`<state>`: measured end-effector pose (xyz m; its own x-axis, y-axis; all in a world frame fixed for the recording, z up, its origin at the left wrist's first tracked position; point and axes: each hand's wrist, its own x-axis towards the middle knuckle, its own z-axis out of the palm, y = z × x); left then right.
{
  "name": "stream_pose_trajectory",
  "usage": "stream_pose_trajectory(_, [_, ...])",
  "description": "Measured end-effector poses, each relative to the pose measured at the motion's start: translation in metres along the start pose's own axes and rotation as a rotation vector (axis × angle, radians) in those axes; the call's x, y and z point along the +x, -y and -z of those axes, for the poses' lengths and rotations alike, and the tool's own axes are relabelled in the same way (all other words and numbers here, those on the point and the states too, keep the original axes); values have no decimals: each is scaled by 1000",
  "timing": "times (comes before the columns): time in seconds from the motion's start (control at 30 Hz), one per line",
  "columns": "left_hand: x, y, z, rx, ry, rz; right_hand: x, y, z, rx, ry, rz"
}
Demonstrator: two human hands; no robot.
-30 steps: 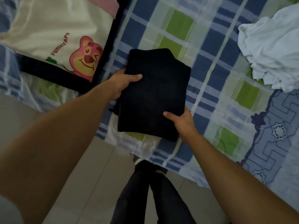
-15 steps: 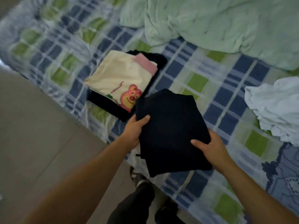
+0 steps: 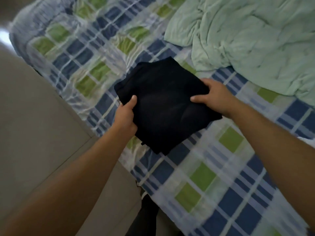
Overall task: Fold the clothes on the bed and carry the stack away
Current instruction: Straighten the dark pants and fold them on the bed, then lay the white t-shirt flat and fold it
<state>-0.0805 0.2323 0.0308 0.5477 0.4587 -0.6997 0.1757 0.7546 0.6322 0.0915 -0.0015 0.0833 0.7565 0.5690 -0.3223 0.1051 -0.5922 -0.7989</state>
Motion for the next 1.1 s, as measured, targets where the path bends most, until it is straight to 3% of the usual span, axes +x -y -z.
stream_pose_trajectory(0.2, [61,27,22,107,-152,94,91,-37,-39,-200,58,-192])
stream_pose_trajectory(0.4, [74,44,36,304,-144,-16,72,-75,-64,-149,-142,-222])
stream_pose_trajectory(0.53, [73,44,36,448,-251,-83,54,-76,-77,-366,-174,-161])
stream_pose_trajectory(0.7, [65,43,27,693,-321,-172,46,-84,-91,-580,-203,-218])
stream_pose_trajectory(0.93, [30,51,13,721,-469,-153,-4,-109,-70,-331,-248,-266])
stream_pose_trajectory(1.0, [-5,68,4,846,-533,-245,-44,-132,-53,-292,-248,-320])
stream_pose_trajectory(1.1, [-63,107,-16,1001,-376,-446,-114,-175,-23,-245,-266,-447])
